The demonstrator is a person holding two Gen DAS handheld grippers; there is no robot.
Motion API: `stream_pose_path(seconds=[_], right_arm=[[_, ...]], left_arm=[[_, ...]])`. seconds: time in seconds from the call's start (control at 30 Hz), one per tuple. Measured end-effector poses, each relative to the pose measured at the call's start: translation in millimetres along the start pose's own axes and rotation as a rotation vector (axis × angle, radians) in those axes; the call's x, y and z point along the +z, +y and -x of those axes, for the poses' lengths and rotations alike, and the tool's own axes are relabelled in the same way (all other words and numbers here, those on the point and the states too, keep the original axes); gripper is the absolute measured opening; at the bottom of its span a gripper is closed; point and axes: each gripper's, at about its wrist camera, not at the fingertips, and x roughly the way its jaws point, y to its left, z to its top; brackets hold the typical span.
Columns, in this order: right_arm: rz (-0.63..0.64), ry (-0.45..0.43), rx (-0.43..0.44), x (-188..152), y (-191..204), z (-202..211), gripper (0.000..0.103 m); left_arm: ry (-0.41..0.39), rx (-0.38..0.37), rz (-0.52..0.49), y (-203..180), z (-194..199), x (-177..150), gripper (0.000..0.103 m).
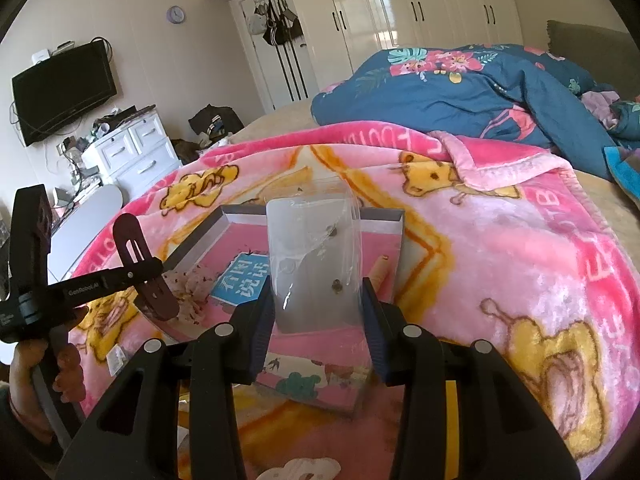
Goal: Organize jewelry
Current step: 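Carry the brown clip with the left tool while the right tool carries the earring bag over the box, then open the left tool to drop the clip in the box while the right tool releases the bag there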
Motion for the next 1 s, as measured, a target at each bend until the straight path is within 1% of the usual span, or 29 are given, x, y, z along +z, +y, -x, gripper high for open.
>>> stream_pose_path(seconds=[0.27,0.5,0.57,0.63,0.67,0.7,0.73,0.77,0.8,0.87,1.0], right_arm=[[0.001,0.028,-0.011,-2,-1,-17,0.039],[-0.007,0.089,-0.034,-7,-4,-41,0.040],[-0.011,0.114,-0.039,-10,-6,-47,0.040],[-0.020,0.138,-0.036,-12,-7,-52,0.045],[-0.027,0.139,-0.033,-13,-9,-52,0.051],[-0.034,0.134,-0.032,-14,-9,-50,0.061],[-0.040,0.122,-0.036,-15,-9,-48,0.065],[-0.043,0.119,-0.034,-15,-10,-47,0.067],[-0.048,0.116,-0.030,-15,-10,-45,0.068],[-0.062,0.105,-0.025,-15,-11,-39,0.075],[-0.071,0.063,-0.022,-14,-11,-20,0.079]], left_arm=[[0.034,-0.045,-0.001,-1,-21,1,0.004],[0.055,-0.034,0.017,6,-35,2,0.005],[0.054,-0.035,0.026,10,-34,2,0.013],[0.052,-0.026,0.030,13,-30,1,0.019],[0.052,-0.023,0.035,14,-28,1,0.020],[0.052,-0.023,0.041,16,-25,1,0.020],[0.047,-0.021,0.046,19,-22,1,0.021],[0.044,-0.018,0.048,20,-19,1,0.026],[0.041,-0.013,0.050,21,-15,1,0.027],[0.034,-0.007,0.055,23,-9,1,0.032],[0.022,-0.001,0.068,27,3,1,0.038]])
